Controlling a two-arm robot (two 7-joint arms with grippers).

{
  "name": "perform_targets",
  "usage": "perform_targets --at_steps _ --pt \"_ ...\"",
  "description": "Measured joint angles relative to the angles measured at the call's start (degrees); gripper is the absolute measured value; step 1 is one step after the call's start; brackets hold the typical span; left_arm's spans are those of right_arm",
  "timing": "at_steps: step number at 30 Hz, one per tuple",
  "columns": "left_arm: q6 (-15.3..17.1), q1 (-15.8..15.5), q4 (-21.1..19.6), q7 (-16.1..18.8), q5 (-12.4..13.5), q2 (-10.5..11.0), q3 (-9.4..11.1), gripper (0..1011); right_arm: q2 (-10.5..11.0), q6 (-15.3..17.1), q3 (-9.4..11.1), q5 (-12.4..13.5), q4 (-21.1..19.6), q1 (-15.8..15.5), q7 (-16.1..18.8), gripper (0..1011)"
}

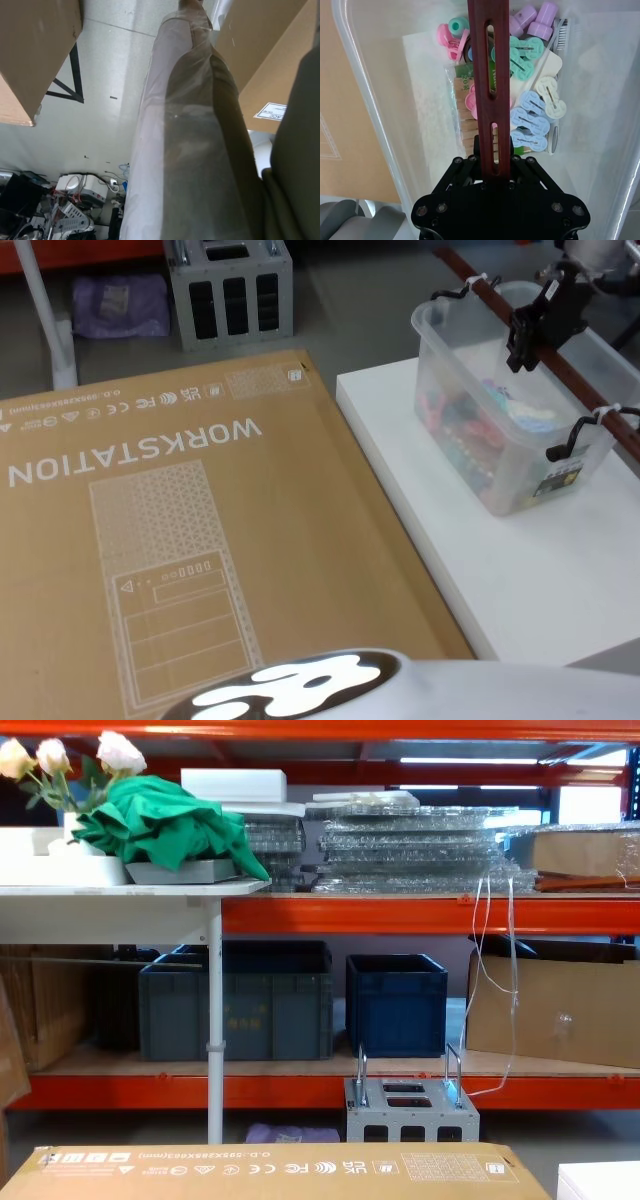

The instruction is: Use one hand to grasp the basket and place it at the designated location.

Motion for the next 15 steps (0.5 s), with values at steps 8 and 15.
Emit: perform_targets --at_steps 8,15 --pt "0.0 0.0 0.0 0.0 0.0 0.0 0.0 0 -0.22 -0.27 -0.05 -0.03 0.5 -0.02 0.07 203" --pt "0.0 0.0 0.0 0.0 0.0 0.0 0.0 0 -0.46 -0.26 -0.21 -0.44 0.87 0.24 0.12 330"
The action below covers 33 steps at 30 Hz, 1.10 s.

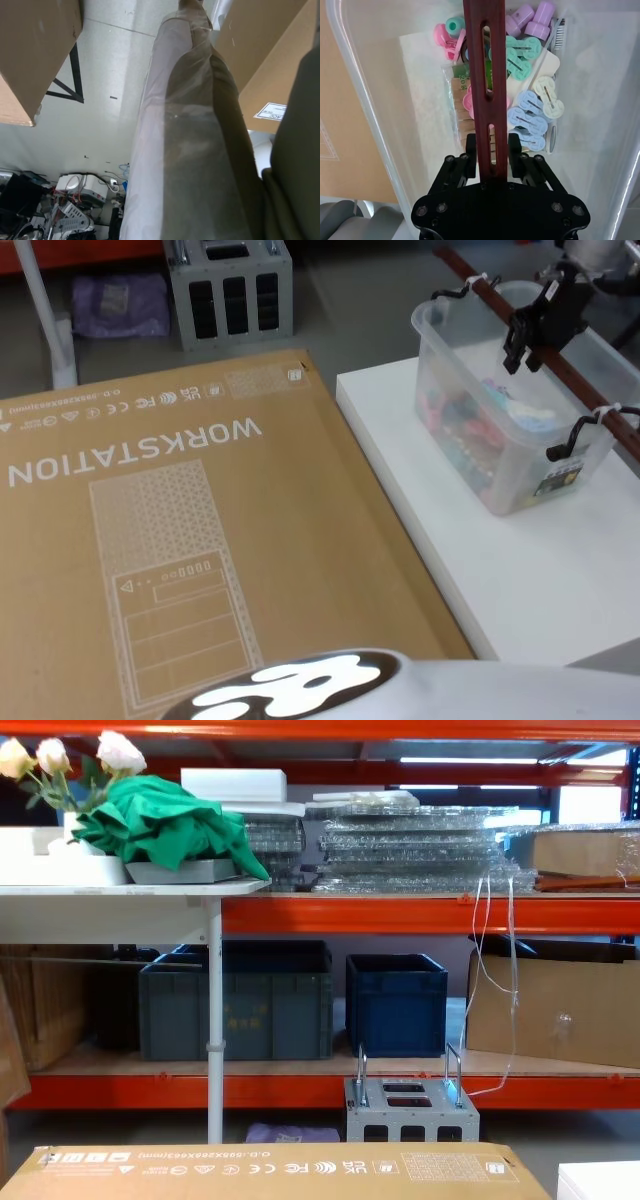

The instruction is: Use one hand to grasp the basket and place it at the designated location.

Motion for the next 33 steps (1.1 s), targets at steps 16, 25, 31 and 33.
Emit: perform_targets --at_steps 16,25,31,33 --pt "0.0 0.0 0.0 0.0 0.0 0.0 0.0 0 0.73 0.07 0.18 -0.28 -1.49 0.01 -0.63 826" --pt "0.0 0.0 0.0 0.0 0.0 0.0 0.0 0 1.73 -0.03 0.65 -0.29 -3.02 0.01 -1.16 1000" --pt "0.0 0.0 0.03 0.0 0.01 0.0 0.0 0 4.96 1.17 2.24 1.06 -8.68 -0.03 -1.49 1000" --pt "0.0 0.0 0.0 0.0 0.0 0.0 0.0 0 6.55 1.82 3.05 1.86 -11.61 -0.02 -1.57 1000"
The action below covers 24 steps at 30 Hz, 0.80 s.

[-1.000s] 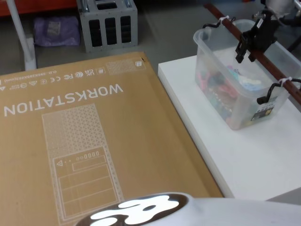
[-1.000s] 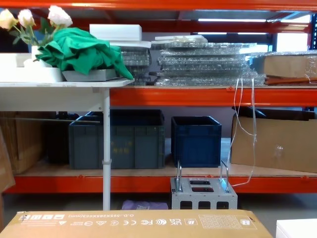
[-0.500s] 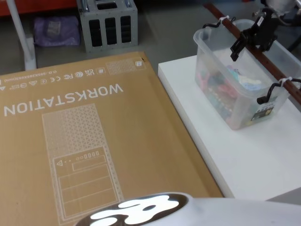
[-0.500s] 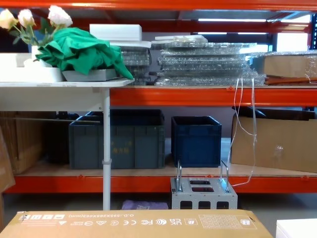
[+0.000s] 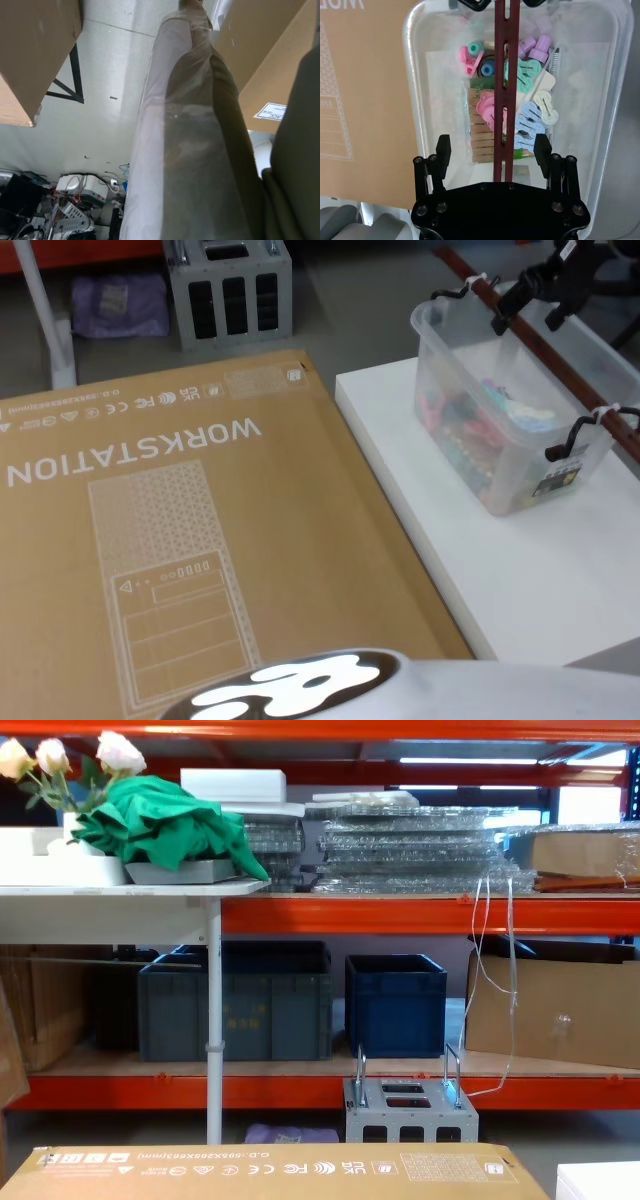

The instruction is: Use one hand to grasp the basket and place it at the designated location.

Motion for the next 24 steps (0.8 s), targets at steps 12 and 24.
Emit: perform_targets --at_steps 12,24 --pt "0.0 0.0 0.01 0.0 0.0 0.0 0.0 0 3.3 1.39 1.45 1.74 -5.91 0.48 -0.55 1000" --pt "0.0 0.0 0.01 0.0 0.0 0.0 0.0 0 7.11 5.18 2.29 1.11 -12.44 0.59 -2.33 1000"
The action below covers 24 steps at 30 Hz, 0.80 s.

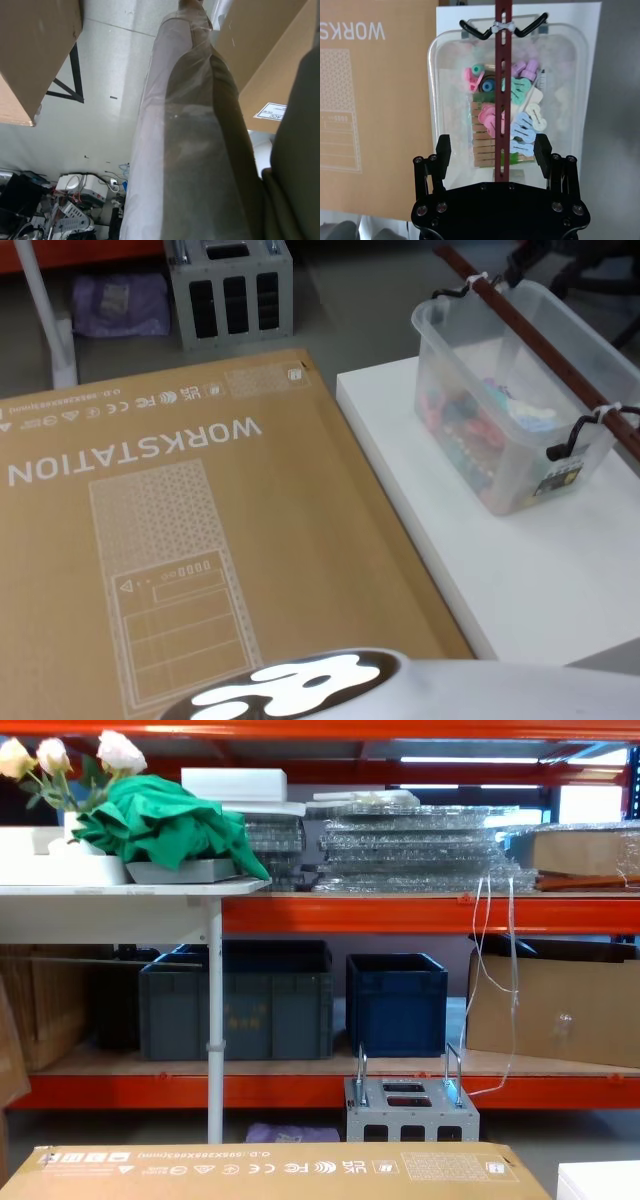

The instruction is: Use one hand to grasp the basket and place it at the designated location.

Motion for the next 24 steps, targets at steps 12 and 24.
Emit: perform_targets --at_steps 12,24 --pt "0.0 0.0 -0.01 0.0 0.0 0.0 0.0 0 2.35 3.0 1.47 -2.21 -4.68 -0.54 -1.15 1000" --pt "0.0 0.0 -0.01 0.0 0.0 0.0 0.0 0 2.41 3.31 2.28 -2.7 -5.16 -1.1 -0.85 1000"
